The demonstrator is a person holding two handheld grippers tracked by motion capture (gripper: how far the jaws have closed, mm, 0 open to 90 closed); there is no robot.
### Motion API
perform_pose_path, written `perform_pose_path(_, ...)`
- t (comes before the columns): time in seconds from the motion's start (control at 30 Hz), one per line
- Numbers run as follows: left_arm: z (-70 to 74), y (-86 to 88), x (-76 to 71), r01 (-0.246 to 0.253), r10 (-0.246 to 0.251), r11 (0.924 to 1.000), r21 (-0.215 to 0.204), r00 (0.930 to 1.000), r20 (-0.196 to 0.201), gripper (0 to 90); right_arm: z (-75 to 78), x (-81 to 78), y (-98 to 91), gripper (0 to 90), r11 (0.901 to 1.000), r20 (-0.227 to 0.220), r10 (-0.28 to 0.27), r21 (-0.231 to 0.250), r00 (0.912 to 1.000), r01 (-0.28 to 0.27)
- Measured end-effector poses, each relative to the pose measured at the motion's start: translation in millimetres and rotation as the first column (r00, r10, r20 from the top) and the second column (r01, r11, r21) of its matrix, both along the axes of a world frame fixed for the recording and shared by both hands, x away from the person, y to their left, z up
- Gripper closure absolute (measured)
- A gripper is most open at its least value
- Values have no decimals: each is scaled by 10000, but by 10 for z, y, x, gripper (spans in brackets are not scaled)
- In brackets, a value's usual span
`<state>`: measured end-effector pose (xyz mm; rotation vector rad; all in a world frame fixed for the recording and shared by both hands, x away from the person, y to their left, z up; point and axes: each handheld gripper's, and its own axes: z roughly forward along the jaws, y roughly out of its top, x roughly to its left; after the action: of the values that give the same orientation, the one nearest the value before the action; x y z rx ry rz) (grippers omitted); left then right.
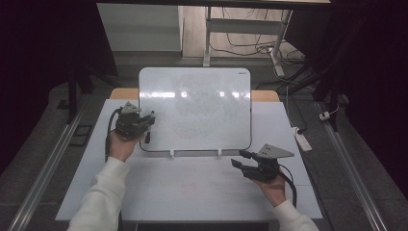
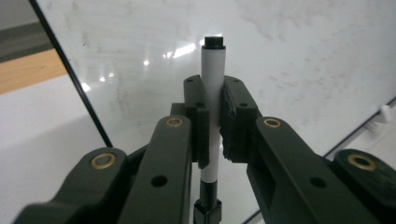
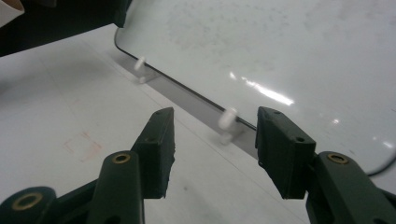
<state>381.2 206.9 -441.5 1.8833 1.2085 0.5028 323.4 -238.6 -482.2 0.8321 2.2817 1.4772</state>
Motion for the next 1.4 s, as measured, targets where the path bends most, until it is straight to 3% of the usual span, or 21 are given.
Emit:
perform_pose_path(0.27,-83,-78,158,-113,124,9993,349,9994,-326,813,-3,23,-91,472,9987,-355,-193,461,9992,210)
perform_pose_path(0.7,-136,-173,207,-167,169,9948,1001,9999,-14,798,-18,32,-102,473,9991,-382,-206,368,9991,220)
perform_pose_path(0.9,-130,-192,189,-205,181,9928,1177,9996,210,736,-26,33,-97,472,9992,-385,-174,355,9991,187)
perform_pose_path(1.13,-47,-145,36,239,-278,9981,565,9972,688,558,-28,43,-126,465,9993,-278,-153,337,9995,162)
perform_pose_path(1.4,45,-5,-332,980,-961,9951,-106,9884,1175,424,-42,49,-176,440,9998,283,-92,-188,9996,98)
